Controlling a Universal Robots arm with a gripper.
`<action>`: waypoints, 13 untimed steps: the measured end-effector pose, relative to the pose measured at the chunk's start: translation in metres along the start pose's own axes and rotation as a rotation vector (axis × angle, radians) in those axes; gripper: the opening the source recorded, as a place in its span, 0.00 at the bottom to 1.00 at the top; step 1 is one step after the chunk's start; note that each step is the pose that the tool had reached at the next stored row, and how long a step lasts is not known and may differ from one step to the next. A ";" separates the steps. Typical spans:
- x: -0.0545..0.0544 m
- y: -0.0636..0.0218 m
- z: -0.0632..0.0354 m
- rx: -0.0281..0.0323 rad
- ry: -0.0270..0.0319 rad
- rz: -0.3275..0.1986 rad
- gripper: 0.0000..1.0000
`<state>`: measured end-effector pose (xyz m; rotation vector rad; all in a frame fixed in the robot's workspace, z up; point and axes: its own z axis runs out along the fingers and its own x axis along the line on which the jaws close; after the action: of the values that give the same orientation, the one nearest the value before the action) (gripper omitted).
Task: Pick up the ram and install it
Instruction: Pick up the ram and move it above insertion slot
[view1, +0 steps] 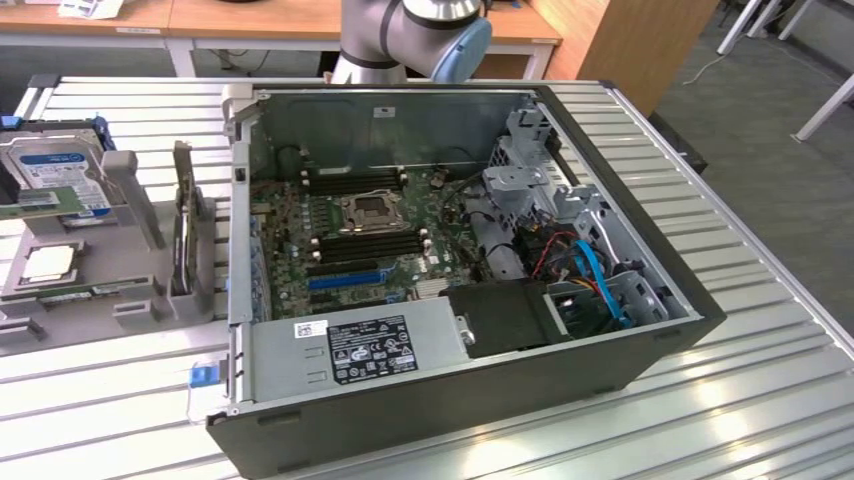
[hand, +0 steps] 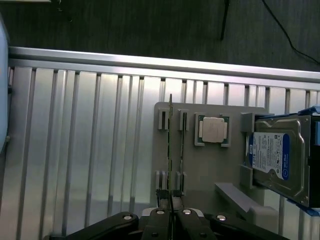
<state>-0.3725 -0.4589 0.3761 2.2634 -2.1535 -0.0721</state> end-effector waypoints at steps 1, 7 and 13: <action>0.000 0.0000 -0.0010 0.0000 0.0000 0.000 0.12; 0.000 0.0003 -0.0072 -0.0001 0.0000 0.000 0.12; 0.000 0.0005 -0.0129 0.0000 0.0000 0.000 0.12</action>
<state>-0.3725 -0.4589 0.3890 2.2634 -2.1534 -0.0721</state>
